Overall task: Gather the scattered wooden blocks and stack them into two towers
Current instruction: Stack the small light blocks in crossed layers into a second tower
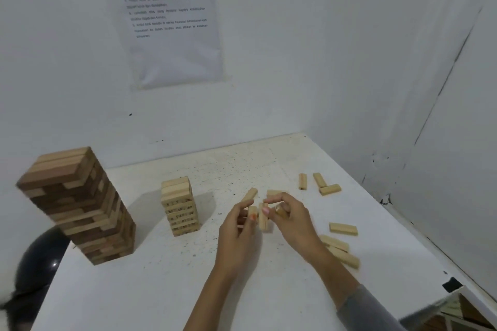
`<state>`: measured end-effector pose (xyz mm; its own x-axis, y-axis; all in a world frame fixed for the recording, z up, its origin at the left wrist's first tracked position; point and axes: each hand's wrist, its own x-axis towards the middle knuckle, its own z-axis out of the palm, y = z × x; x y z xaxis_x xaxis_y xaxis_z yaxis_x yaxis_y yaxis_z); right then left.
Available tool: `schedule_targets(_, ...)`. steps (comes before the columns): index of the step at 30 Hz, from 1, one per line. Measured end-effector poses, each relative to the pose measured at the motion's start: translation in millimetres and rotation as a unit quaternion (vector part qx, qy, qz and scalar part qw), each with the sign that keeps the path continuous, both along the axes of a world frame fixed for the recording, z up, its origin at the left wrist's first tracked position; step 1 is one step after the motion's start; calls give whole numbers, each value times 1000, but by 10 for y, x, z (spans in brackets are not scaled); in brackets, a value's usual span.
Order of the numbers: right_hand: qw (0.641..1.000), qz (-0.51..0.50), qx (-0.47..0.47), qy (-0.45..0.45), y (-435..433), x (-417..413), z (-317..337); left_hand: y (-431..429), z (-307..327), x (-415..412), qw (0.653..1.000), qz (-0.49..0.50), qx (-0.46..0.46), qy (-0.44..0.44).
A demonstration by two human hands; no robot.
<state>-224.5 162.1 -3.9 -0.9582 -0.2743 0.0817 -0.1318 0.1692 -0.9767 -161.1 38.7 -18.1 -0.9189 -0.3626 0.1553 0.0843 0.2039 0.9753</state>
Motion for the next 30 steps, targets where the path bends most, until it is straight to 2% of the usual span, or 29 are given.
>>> schedule_targets(8,997,62,36,3,-400,351,-154,-249,-140,368,993,76,91,-16)
schedule_targets(15,984,123,109,67,-625,514,-276,-508,-143,676,993,106,-7,-42)
schedule_targets(18,978,105,140,112,-686,573,-330,-551,-244,722,985,147,-86,-41)
schedule_targets(20,981,95,121,116,-685,615,-321,-560,-279,736,977,176,-108,-46)
schedule_targets(22,986,88,92,109,-665,632,-321,-558,-249,756,979,179,-81,-54)
schedule_targets(30,993,44,61,91,-615,610,-309,-606,-145,939,991,124,-14,-55)
